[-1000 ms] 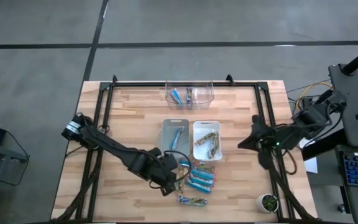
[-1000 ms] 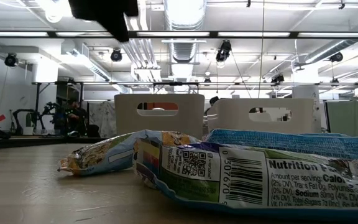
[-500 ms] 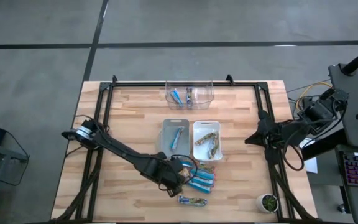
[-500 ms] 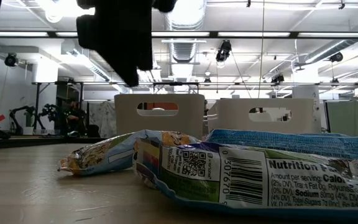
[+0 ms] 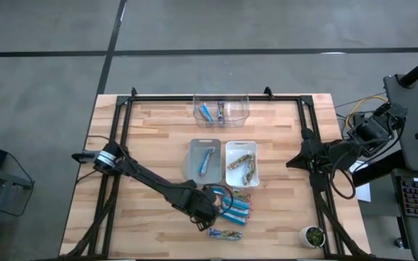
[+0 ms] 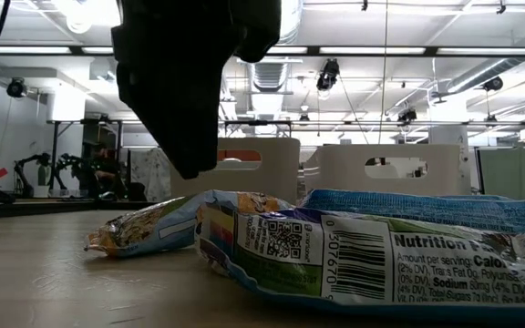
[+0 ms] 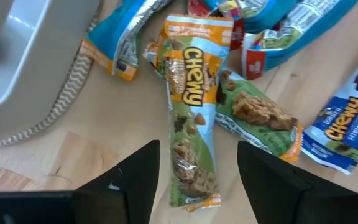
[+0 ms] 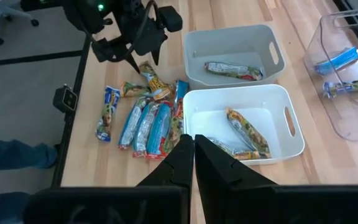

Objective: Pick and place Granola Bars by type
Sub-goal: Put the orange granola bar into the white bin

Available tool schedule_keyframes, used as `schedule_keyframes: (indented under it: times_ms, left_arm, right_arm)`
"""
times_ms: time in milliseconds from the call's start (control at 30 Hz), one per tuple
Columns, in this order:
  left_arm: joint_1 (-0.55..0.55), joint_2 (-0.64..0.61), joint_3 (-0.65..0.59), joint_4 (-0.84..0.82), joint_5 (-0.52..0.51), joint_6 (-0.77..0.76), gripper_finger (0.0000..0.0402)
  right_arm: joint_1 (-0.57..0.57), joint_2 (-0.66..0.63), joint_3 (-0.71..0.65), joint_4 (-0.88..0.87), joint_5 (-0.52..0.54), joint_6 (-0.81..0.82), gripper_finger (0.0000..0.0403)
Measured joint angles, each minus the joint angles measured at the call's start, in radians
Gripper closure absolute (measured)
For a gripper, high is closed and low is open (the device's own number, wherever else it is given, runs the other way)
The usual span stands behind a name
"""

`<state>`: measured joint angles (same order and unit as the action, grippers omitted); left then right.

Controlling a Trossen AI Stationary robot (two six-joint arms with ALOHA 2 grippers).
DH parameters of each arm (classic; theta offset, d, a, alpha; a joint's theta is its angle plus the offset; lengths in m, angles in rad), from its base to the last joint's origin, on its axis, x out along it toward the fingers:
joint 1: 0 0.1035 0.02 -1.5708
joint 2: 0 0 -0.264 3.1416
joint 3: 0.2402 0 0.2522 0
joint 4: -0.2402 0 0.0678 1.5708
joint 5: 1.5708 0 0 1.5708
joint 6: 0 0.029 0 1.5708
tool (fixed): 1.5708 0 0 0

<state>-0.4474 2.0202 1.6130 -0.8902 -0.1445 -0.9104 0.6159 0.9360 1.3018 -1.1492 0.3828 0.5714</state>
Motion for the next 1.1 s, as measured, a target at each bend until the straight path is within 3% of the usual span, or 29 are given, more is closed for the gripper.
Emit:
schedule_keyframes:
  times_ms: [1100]
  left_arm:
    - [0.040,-0.002,-0.129,0.129,0.060,0.018,0.0205]
  right_arm:
    - [0.000,0.001,0.000,0.001,0.008,-0.031,0.0394]
